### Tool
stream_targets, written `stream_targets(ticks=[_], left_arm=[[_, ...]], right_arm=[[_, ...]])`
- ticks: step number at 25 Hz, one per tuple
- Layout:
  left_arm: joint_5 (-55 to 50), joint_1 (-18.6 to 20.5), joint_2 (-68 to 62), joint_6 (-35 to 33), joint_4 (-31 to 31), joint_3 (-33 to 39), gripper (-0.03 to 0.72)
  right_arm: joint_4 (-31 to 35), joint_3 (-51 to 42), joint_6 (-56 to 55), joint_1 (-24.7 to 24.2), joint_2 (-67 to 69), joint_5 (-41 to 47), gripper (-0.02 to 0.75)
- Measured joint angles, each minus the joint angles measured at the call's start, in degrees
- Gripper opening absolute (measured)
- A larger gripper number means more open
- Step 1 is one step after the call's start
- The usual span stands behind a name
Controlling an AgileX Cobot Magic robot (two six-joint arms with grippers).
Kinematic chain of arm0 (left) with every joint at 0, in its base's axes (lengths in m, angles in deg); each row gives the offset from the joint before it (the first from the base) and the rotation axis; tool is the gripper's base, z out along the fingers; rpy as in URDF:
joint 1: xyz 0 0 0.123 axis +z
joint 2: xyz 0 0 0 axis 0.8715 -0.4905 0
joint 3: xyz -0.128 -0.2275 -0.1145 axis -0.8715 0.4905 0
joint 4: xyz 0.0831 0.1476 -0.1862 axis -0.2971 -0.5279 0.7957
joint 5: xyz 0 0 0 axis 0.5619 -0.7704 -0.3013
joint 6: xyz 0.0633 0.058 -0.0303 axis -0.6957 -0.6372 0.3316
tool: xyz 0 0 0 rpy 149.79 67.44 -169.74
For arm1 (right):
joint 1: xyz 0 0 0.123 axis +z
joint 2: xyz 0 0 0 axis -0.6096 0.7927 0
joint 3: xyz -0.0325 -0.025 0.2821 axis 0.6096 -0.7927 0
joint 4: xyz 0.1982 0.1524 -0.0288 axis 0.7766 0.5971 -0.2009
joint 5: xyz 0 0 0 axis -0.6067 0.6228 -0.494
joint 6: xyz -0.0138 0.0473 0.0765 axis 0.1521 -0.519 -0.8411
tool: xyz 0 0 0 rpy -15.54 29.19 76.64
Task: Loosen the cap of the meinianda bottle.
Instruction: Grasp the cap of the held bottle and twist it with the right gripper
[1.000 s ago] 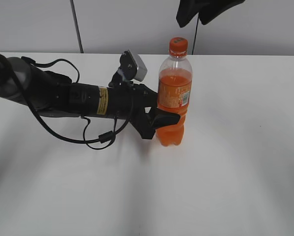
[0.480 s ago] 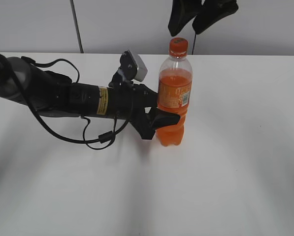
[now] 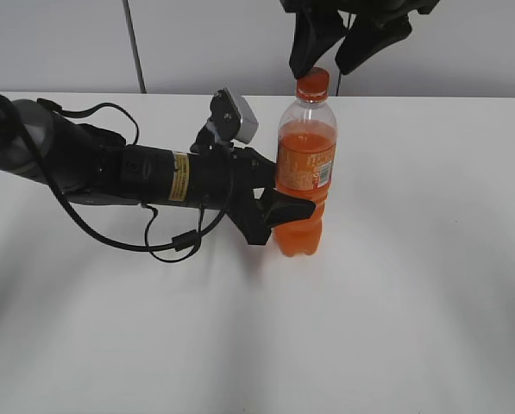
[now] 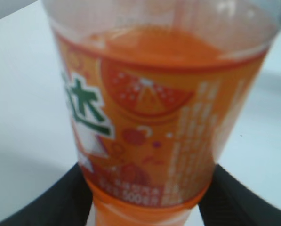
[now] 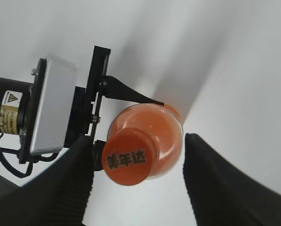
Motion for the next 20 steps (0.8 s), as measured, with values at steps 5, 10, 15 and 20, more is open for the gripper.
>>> stream_targets(ticks=[5,10,15,20], left_arm=[[0.00,0.00,0.00,0.00,0.00,0.00,0.404],[0.00,0.00,0.00,0.00,0.00,0.00,0.404],[0.00,0.00,0.00,0.00,0.00,0.00,0.404],[-0.06,0.00,0.00,0.00,0.00,0.00,0.404]], right_arm=[[-0.33,-1.73,0.00,0.00,0.29,0.00,0.452],[1.05,-2.13,0.00,0.00,0.29,0.00,0.431],[1.40,-2.13,0.00,0.02,0.29,0.00,0.319],[1.77,-2.13,2.05,0.06,0.29,0.00,0.270]])
